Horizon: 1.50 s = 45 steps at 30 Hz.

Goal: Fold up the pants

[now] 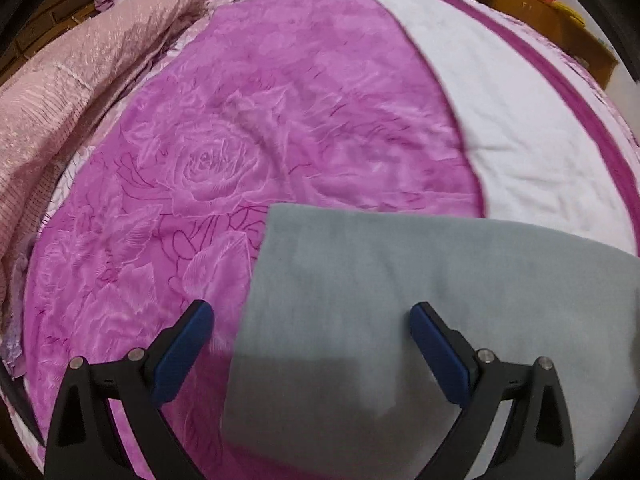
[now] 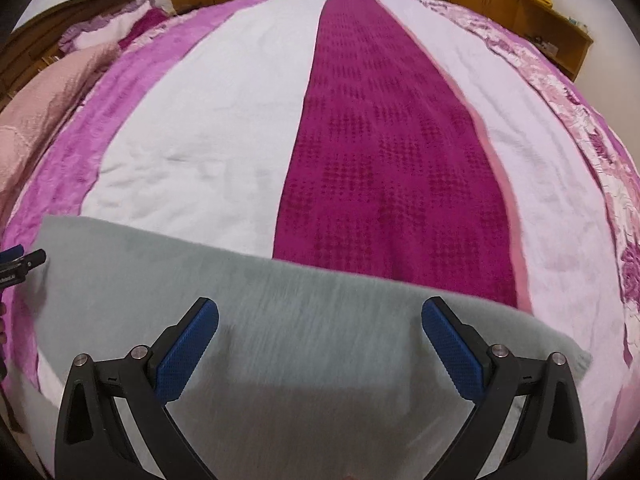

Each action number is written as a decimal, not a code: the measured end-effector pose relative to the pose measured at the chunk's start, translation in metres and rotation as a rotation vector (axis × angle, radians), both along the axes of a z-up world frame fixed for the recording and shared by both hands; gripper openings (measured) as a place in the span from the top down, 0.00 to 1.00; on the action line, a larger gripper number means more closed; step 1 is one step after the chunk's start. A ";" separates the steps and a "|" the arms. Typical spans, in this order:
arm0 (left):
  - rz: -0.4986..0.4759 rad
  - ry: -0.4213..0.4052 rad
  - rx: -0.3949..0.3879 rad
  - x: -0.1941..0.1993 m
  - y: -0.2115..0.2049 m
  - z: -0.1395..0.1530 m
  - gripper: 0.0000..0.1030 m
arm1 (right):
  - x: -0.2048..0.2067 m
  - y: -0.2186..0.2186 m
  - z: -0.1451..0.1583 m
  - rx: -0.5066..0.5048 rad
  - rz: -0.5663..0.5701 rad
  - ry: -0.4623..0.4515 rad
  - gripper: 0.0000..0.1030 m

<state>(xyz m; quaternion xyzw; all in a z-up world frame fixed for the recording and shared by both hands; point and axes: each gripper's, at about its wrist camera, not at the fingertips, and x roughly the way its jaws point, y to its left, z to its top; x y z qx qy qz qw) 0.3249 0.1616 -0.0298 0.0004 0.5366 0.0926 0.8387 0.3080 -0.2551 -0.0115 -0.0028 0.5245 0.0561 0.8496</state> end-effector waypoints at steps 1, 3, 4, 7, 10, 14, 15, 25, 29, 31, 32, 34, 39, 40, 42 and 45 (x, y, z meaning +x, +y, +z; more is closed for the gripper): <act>0.004 -0.002 -0.009 0.001 0.003 -0.004 0.01 | 0.007 0.001 -0.006 -0.008 0.000 0.015 0.05; 0.011 -0.022 -0.048 0.004 0.010 -0.014 0.00 | 0.016 0.002 -0.020 -0.008 0.007 0.054 0.05; 0.011 -0.042 -0.065 0.003 0.013 -0.016 0.00 | 0.022 0.003 -0.034 -0.013 0.014 0.096 0.04; -0.007 -0.074 -0.069 0.002 0.014 -0.020 0.00 | 0.021 0.002 -0.045 -0.009 0.038 0.047 0.03; -0.016 -0.084 -0.071 0.005 0.014 -0.022 0.00 | 0.018 -0.002 -0.047 0.005 0.063 0.007 0.03; -0.011 -0.118 -0.077 0.002 0.013 -0.024 0.00 | 0.015 -0.002 -0.048 -0.007 0.077 -0.033 0.03; -0.012 -0.124 -0.077 0.001 0.013 -0.023 0.00 | 0.013 -0.001 -0.049 -0.009 0.076 -0.050 0.03; -0.016 -0.148 -0.101 0.000 0.015 -0.024 0.00 | 0.000 -0.003 -0.050 -0.013 0.084 -0.097 0.04; -0.017 -0.148 -0.098 0.002 0.016 -0.024 0.00 | -0.003 0.007 -0.044 -0.042 0.102 -0.102 0.17; -0.016 -0.160 -0.098 -0.001 0.015 -0.022 0.02 | -0.008 0.011 -0.038 -0.027 0.124 -0.111 0.36; -0.023 -0.173 -0.106 -0.003 0.015 -0.019 0.09 | -0.010 0.013 -0.036 -0.033 0.135 -0.115 0.49; -0.020 -0.198 -0.101 -0.007 0.015 -0.012 0.25 | -0.015 0.018 -0.030 -0.046 0.157 -0.115 0.68; -0.016 -0.199 -0.066 -0.014 0.015 0.006 0.88 | -0.021 0.013 -0.013 -0.023 0.151 -0.109 1.00; -0.018 -0.202 -0.065 -0.016 0.015 0.011 0.91 | -0.023 0.009 -0.008 -0.004 0.145 -0.114 1.00; -0.021 -0.215 -0.070 -0.023 0.017 0.022 0.98 | -0.031 0.003 0.004 0.050 0.148 -0.129 1.00; -0.028 -0.246 -0.067 -0.033 0.017 0.043 0.98 | -0.049 0.001 0.021 0.087 0.164 -0.161 1.00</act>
